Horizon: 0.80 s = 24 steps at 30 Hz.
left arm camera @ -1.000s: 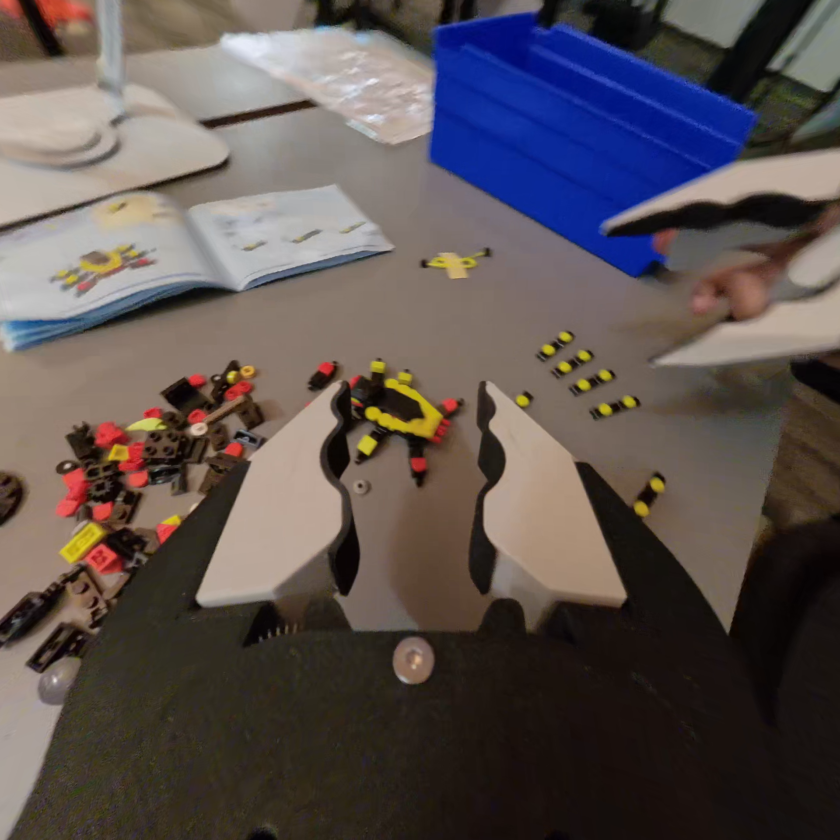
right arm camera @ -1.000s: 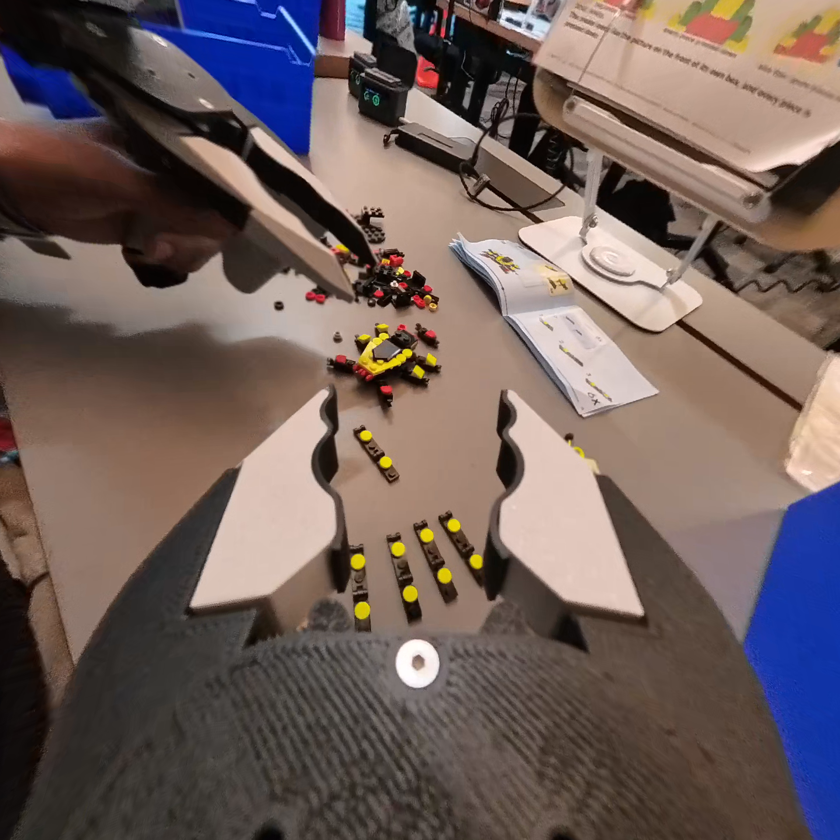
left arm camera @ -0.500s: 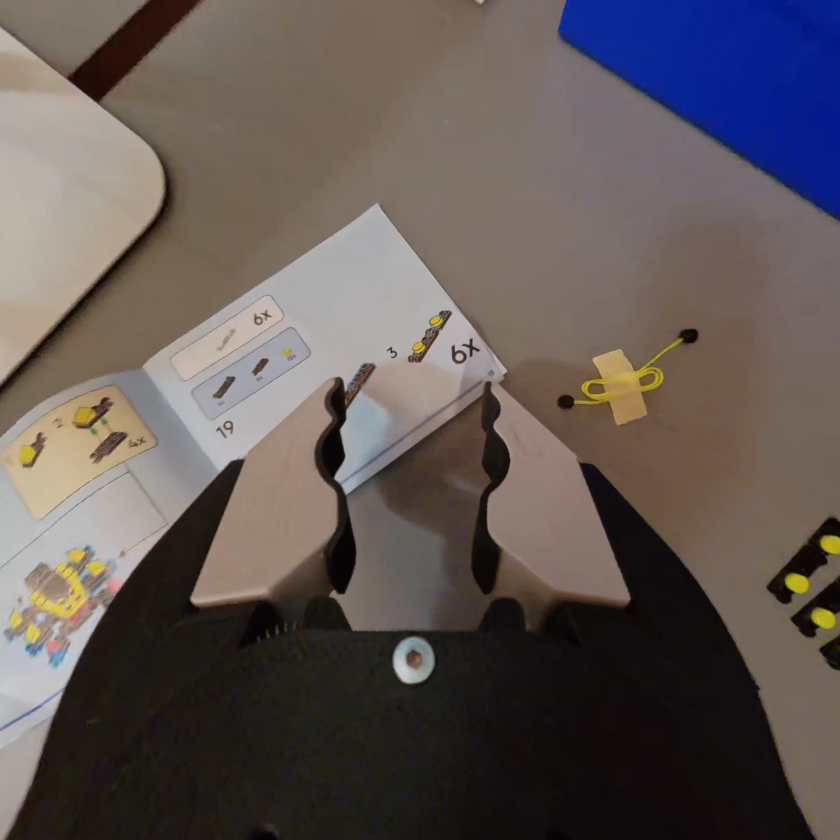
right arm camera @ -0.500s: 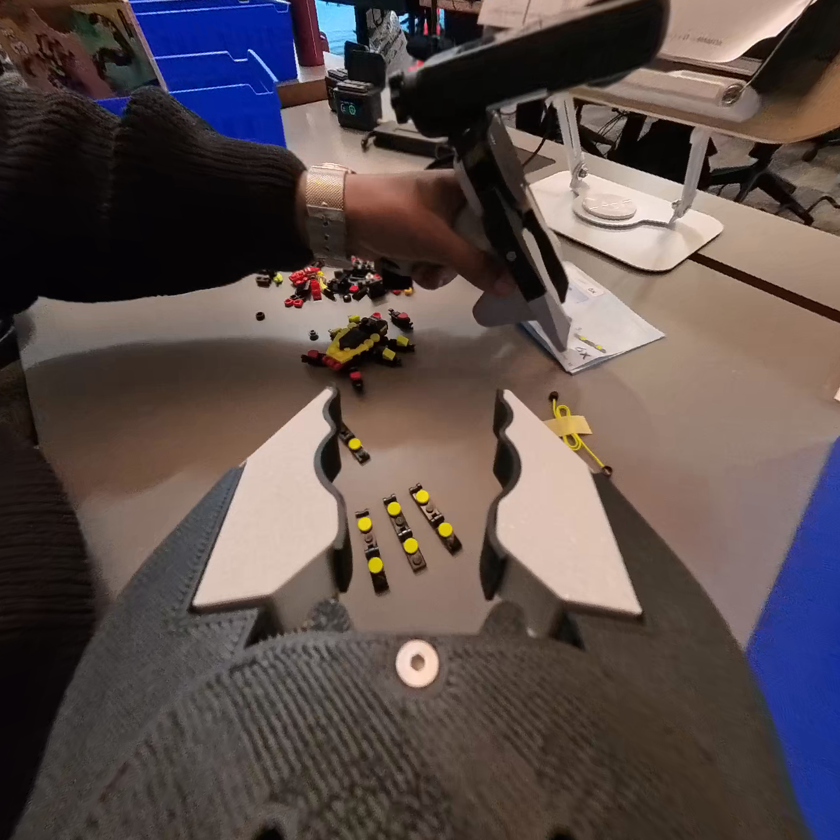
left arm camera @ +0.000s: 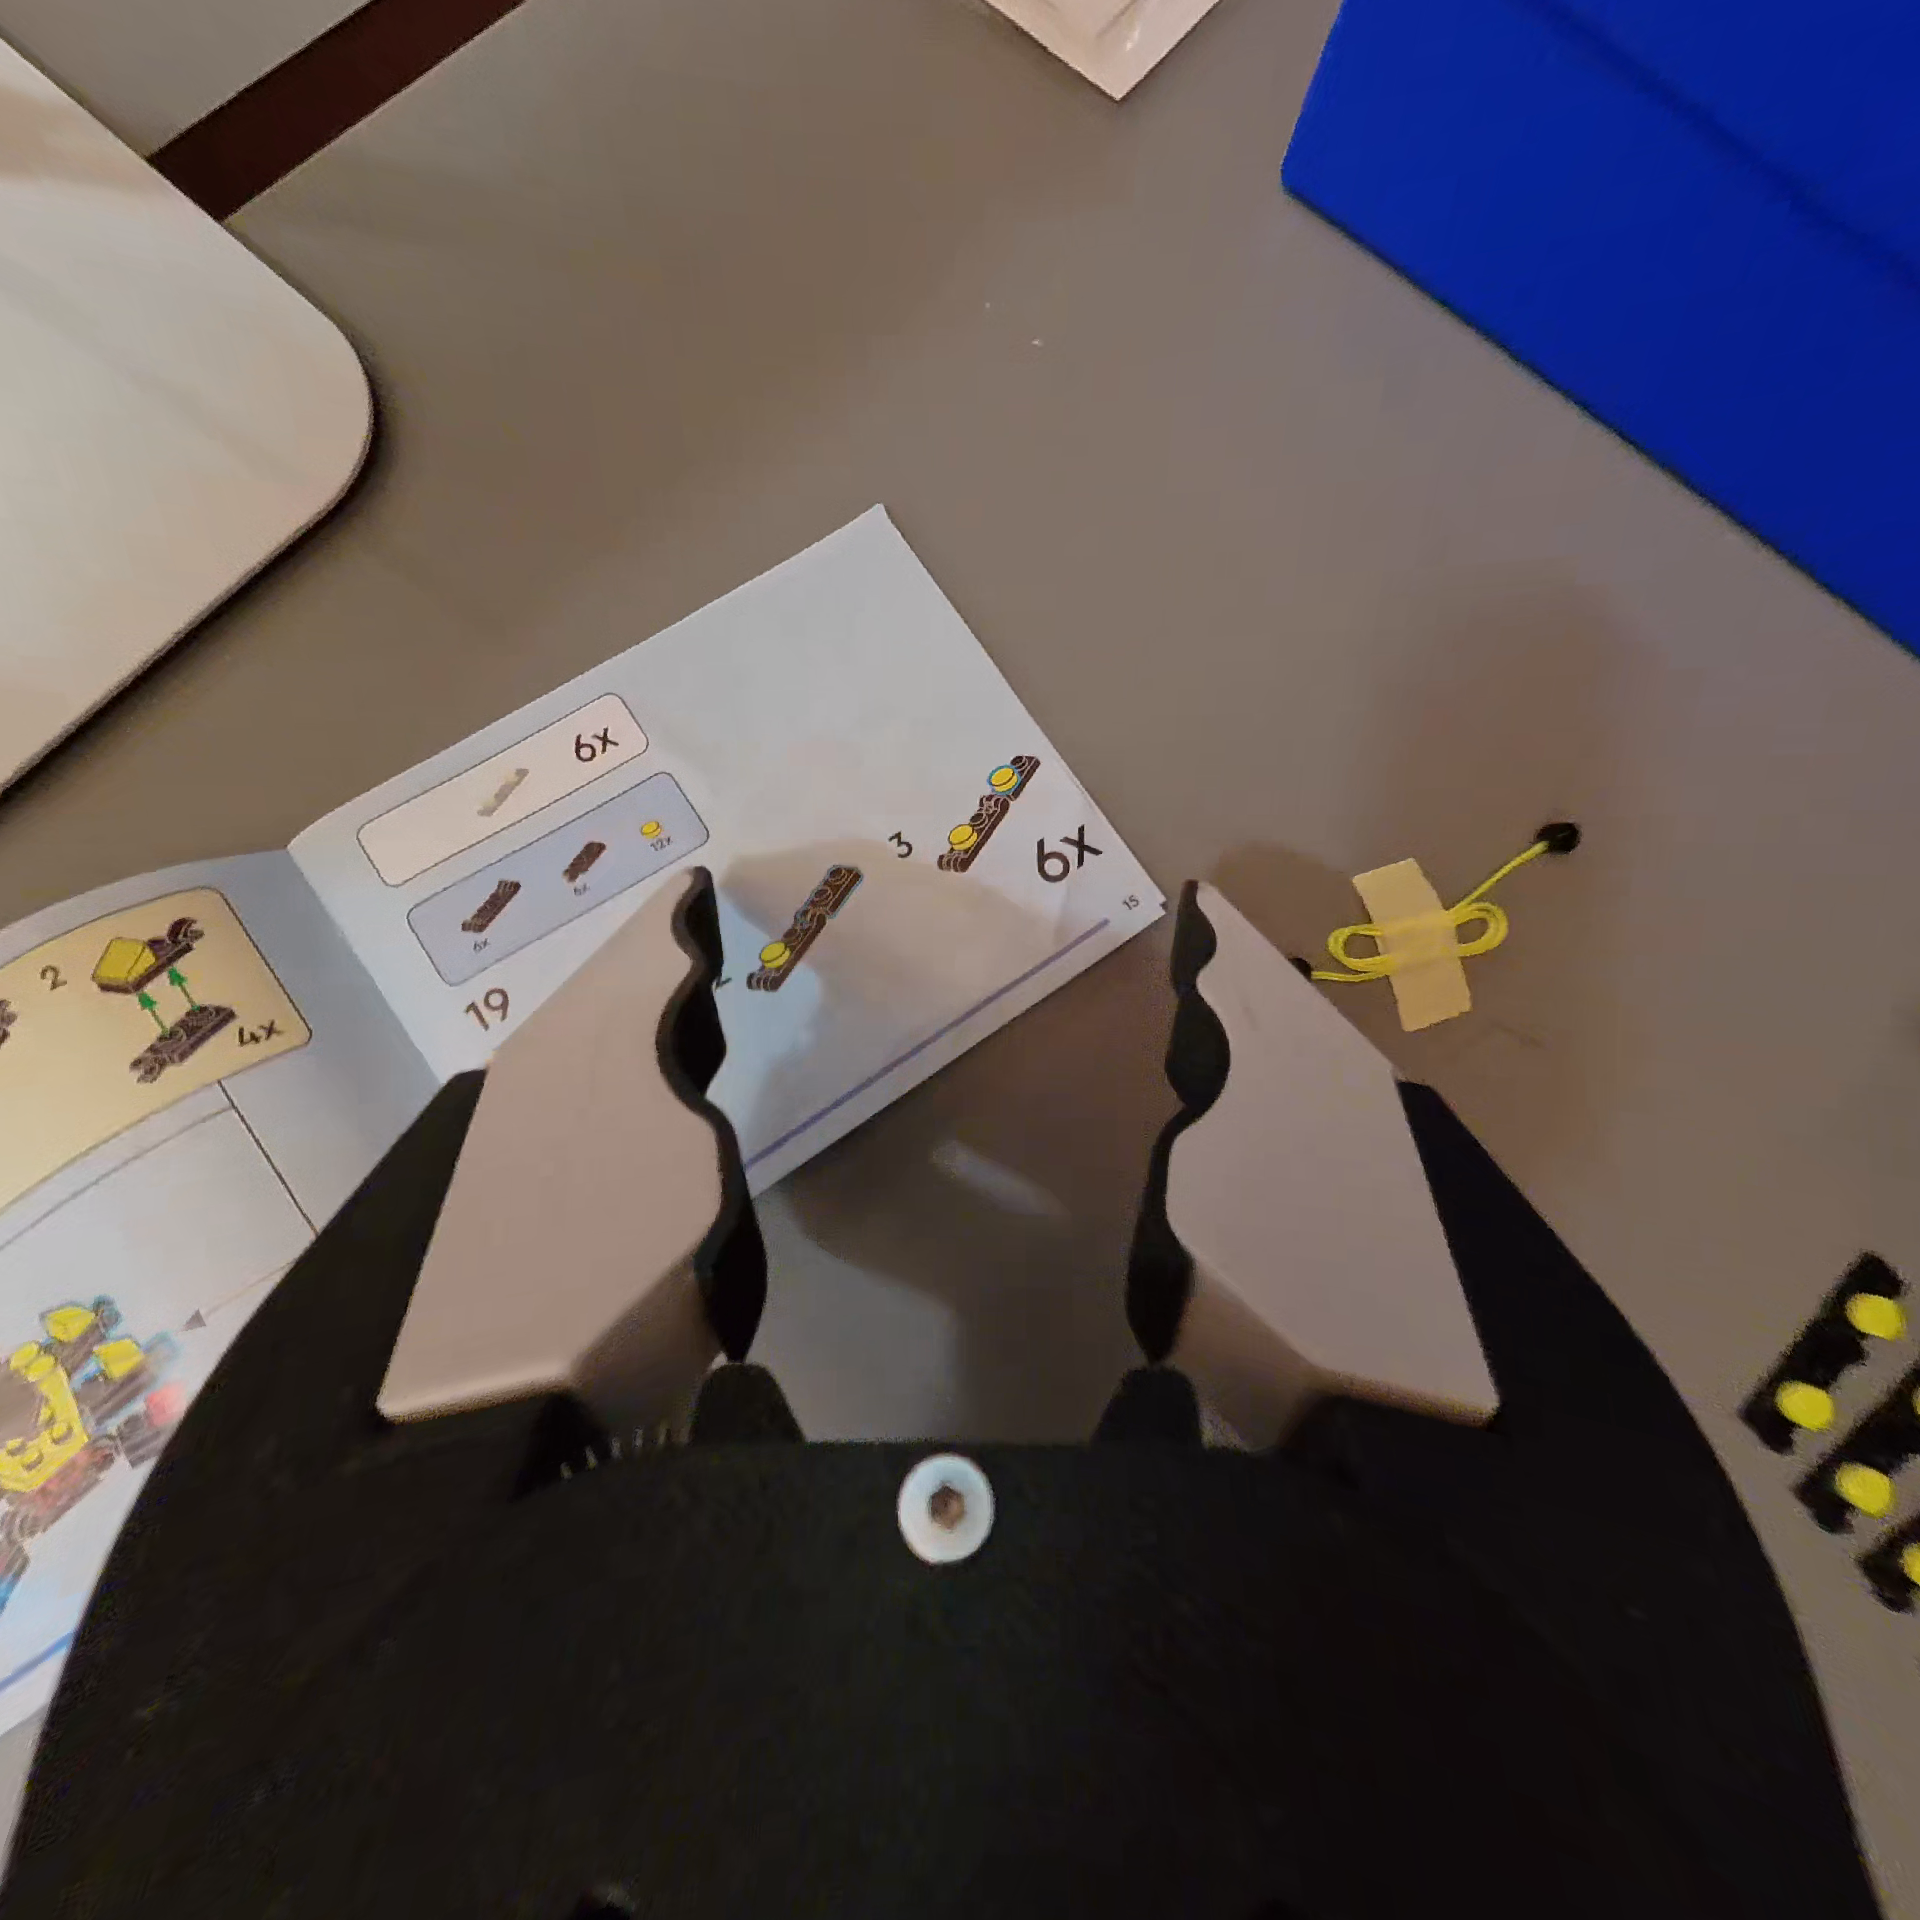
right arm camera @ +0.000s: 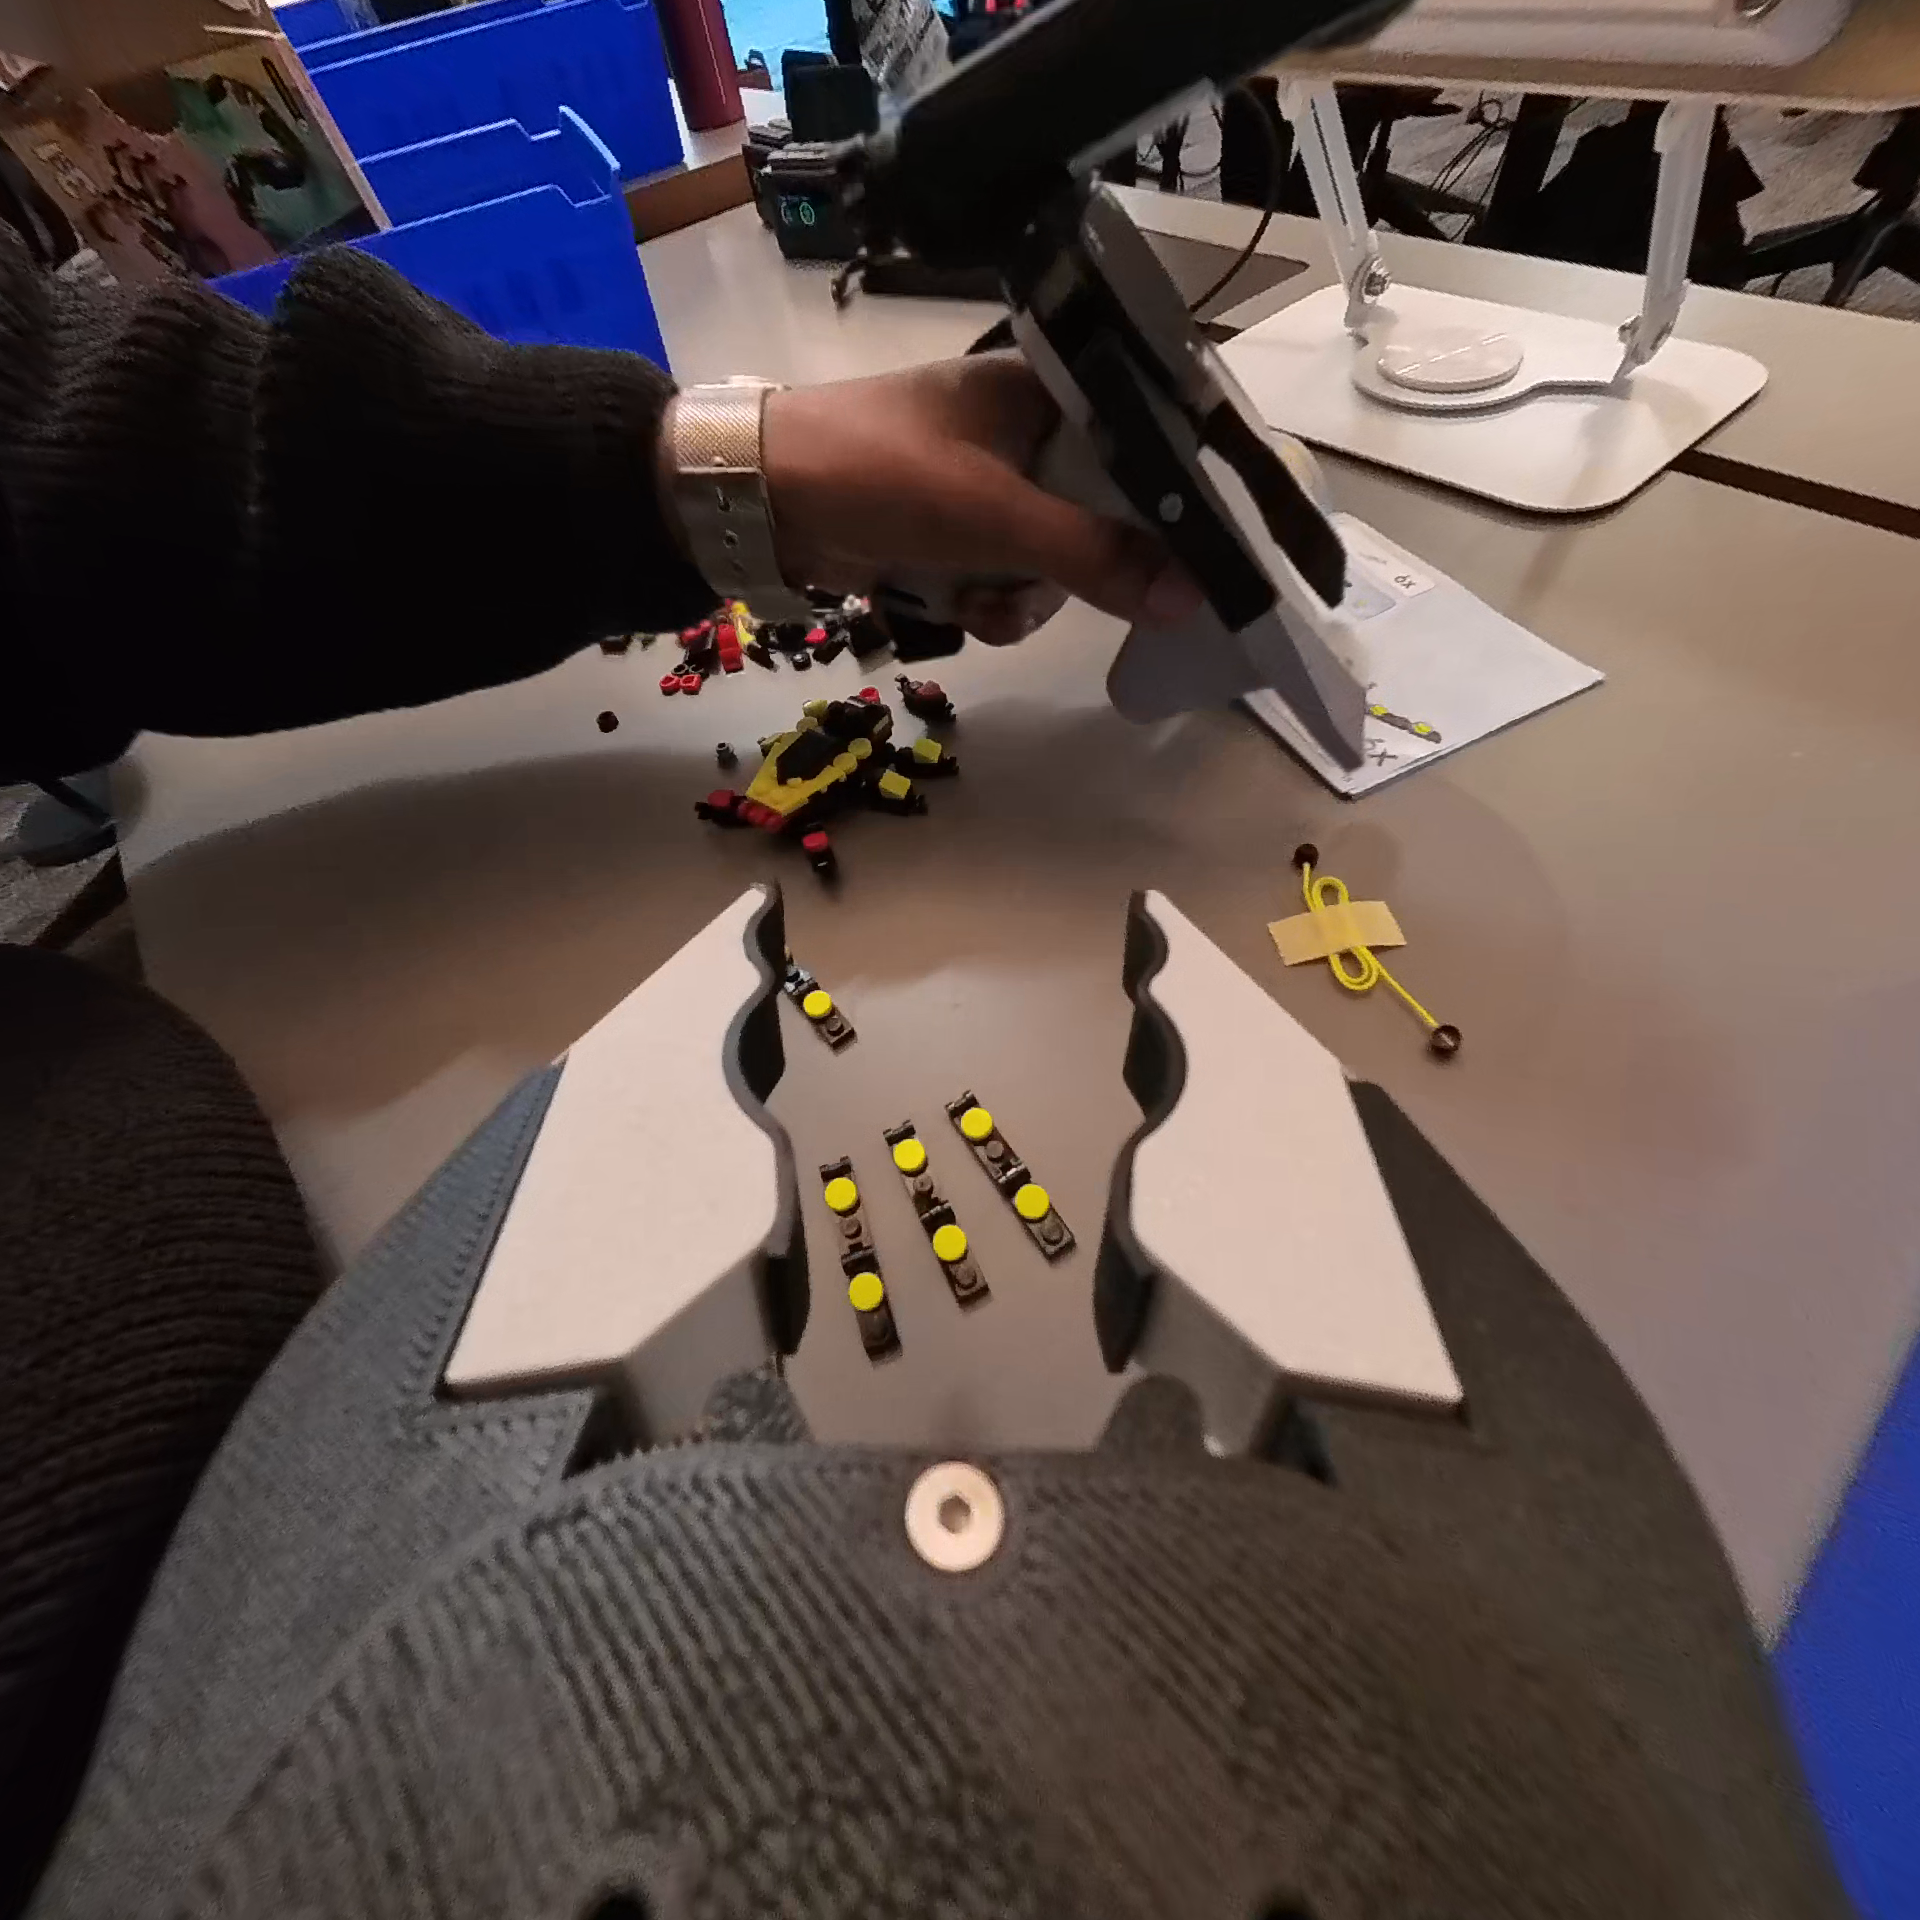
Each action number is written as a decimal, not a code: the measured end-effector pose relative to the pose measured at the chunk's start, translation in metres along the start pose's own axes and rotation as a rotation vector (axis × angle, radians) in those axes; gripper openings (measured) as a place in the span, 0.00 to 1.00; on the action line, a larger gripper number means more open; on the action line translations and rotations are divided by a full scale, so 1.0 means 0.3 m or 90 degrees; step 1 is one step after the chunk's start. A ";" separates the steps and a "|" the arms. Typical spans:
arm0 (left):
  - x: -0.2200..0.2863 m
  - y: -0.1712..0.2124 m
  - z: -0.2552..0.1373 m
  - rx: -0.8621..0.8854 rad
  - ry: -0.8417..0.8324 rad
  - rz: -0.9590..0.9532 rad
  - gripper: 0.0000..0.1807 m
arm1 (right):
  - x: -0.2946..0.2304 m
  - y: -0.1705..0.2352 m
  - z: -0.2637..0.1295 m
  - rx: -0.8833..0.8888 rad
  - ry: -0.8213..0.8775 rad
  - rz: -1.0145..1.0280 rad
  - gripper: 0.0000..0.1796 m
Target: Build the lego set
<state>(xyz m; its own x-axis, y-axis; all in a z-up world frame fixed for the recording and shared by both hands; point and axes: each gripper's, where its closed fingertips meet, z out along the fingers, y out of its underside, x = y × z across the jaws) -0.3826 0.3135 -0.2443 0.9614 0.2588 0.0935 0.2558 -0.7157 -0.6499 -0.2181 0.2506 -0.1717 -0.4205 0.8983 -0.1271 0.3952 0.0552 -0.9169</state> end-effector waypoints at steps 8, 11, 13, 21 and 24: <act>0.006 -0.013 0.029 0.013 -0.014 0.010 0.10 | 0.009 -0.009 -0.003 0.012 0.004 0.001 0.34; 0.009 -0.031 0.011 0.030 0.012 -0.020 0.09 | 0.014 -0.007 -0.001 0.011 0.004 0.006 0.34; 0.005 -0.041 -0.005 0.041 0.026 -0.039 0.09 | 0.014 -0.002 0.005 0.007 0.000 0.009 0.34; -0.004 -0.048 -0.038 0.071 0.078 -0.105 0.12 | 0.009 0.009 0.017 -0.005 -0.002 0.005 0.34; -0.023 -0.066 -0.058 0.099 0.068 -0.106 0.09 | 0.012 0.013 0.019 -0.008 0.000 0.004 0.34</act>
<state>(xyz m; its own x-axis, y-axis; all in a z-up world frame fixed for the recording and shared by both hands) -0.3925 0.3146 -0.2188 0.9144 0.2891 0.2834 0.4015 -0.5575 -0.7266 -0.2226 0.2516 -0.1779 -0.4176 0.8989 -0.1327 0.4081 0.0551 -0.9113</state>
